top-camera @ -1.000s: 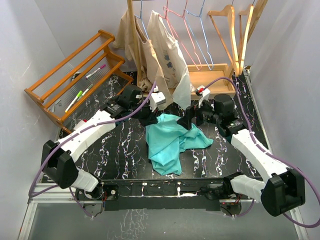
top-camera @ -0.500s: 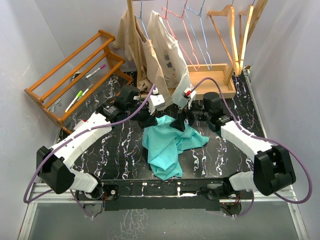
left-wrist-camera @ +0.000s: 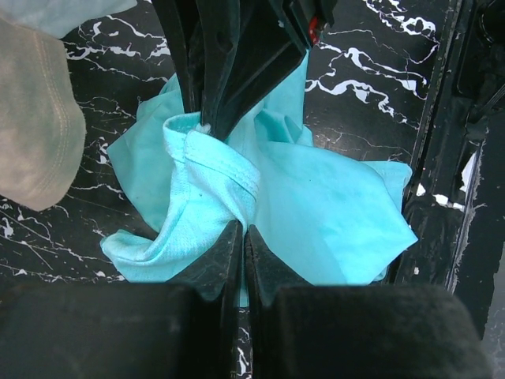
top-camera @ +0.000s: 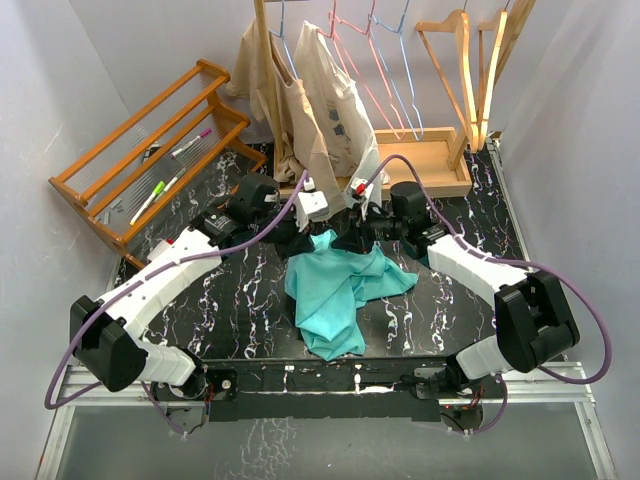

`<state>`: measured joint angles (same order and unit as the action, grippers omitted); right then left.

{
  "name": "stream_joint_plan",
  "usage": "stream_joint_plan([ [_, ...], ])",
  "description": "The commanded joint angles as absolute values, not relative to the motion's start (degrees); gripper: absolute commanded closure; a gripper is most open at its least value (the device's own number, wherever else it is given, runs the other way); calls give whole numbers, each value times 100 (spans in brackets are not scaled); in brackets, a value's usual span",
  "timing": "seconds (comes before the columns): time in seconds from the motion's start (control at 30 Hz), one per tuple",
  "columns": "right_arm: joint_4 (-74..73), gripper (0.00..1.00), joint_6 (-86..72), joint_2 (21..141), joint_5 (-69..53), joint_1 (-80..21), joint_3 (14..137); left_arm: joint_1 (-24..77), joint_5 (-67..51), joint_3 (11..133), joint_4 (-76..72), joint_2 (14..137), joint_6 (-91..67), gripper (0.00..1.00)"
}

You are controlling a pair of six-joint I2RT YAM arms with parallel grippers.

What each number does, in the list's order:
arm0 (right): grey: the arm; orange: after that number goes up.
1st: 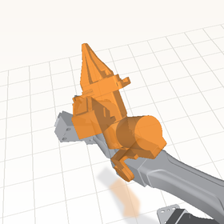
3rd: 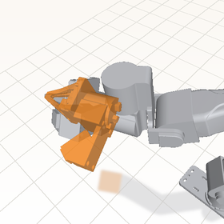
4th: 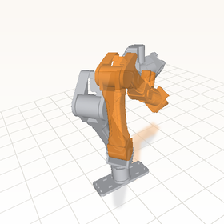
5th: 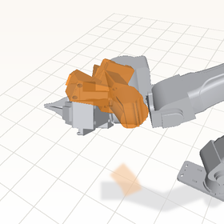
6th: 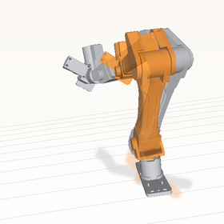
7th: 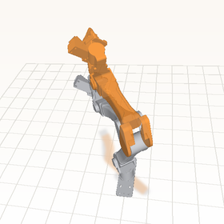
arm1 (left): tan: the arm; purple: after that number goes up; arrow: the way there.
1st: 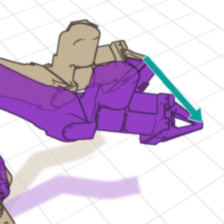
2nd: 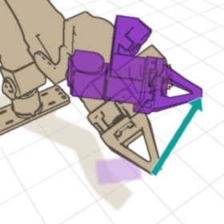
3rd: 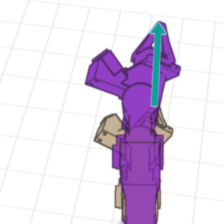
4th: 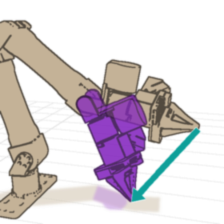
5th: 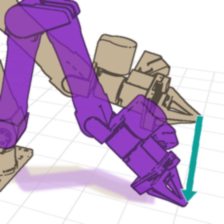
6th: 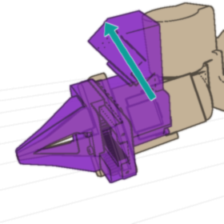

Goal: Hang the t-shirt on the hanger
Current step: Pick up the T-shirt from the center of the board.

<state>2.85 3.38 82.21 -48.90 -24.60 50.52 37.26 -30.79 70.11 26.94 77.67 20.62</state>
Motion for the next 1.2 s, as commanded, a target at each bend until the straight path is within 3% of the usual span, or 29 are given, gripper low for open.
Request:
stream_joint_plan([
  [0.0, 507, 92, 451, 8081, -4710, -2652, 5172, 3757, -3331, 6880, 2566, 7471, 1916, 100],
  [0.07, 327, 92, 504, 7926, -4545, -2699, 5116, 3753, -3297, 6727, 2526, 7430, 1899, 97],
  [0.2, -31, 92, 531, 7535, -4278, -2755, 4900, 3753, -3015, 6305, 2293, 7328, 1841, 44],
  [0.27, -225, 92, 527, 7348, -4105, -2804, 4763, 3744, -2858, 6149, 2108, 7305, 1757, 27],
  [0.3, -314, 92, 502, 7208, -4025, -2820, 4685, 3738, -2814, 6096, 2044, 7310, 1709, 24],
  [0.53, -632, 92, 393, 6787, -3714, -2874, 4170, 3479, -3129, 5793, 1710, 7353, 1819, 21],
  [0.77, -877, 92, 419, 6756, -3553, -3031, 4186, 2479, -5304, 6277, 2101, 7874, 2689, 22],
  [0.93, -890, 92, 380, 6726, -3376, -3127, 4180, 2446, -6089, 7123, 2955, 8731, 3363, 25],
  [1.03, -960, 92, 369, 6750, -3276, -3150, 4248, 2681, -6104, 7533, 3296, 9044, 3565, 26],
  [1.17, -999, 92, 392, 6739, -3146, -3154, 4280, 3154, -5583, 7205, 2982, 8822, 3546, 29],
])
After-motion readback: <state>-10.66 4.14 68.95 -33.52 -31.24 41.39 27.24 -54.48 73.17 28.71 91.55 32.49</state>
